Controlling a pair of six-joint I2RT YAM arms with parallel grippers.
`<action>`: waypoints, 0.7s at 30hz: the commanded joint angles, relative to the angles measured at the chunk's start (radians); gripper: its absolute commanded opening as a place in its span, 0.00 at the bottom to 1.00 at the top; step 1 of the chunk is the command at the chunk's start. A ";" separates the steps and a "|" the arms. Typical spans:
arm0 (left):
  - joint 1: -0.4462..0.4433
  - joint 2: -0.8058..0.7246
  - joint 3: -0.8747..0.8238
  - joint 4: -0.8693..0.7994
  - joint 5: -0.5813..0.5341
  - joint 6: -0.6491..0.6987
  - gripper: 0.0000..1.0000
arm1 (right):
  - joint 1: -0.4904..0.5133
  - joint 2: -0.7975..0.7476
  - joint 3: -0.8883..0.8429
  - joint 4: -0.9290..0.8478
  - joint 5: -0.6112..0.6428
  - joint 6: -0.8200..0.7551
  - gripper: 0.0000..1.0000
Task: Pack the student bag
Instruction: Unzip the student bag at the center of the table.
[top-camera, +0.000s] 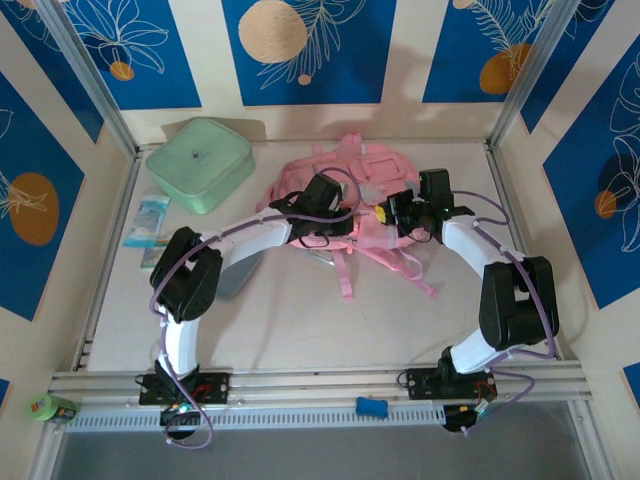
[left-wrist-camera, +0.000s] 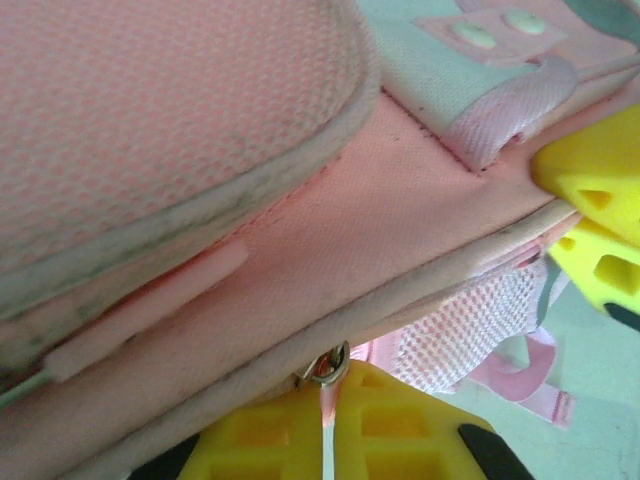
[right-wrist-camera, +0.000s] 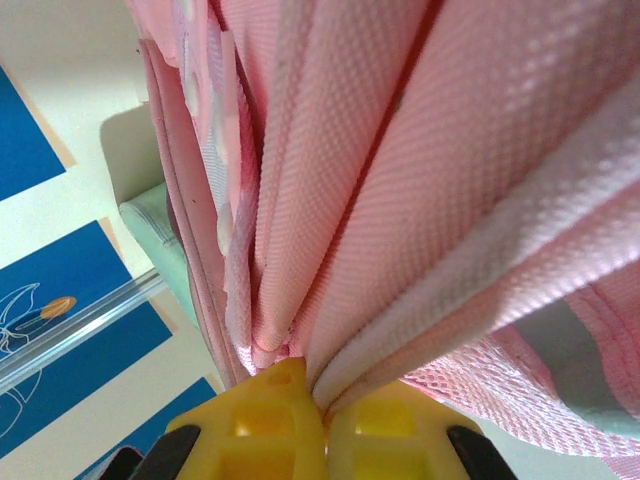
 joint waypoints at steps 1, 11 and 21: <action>0.080 -0.005 -0.032 -0.086 -0.193 0.076 0.14 | -0.010 -0.066 0.013 0.008 -0.014 -0.028 0.00; 0.017 0.026 -0.012 0.119 -0.262 0.131 0.33 | 0.034 -0.059 0.023 0.022 -0.005 -0.003 0.00; 0.002 0.039 0.021 0.084 -0.419 0.154 0.15 | 0.037 -0.063 0.018 0.017 -0.006 -0.013 0.00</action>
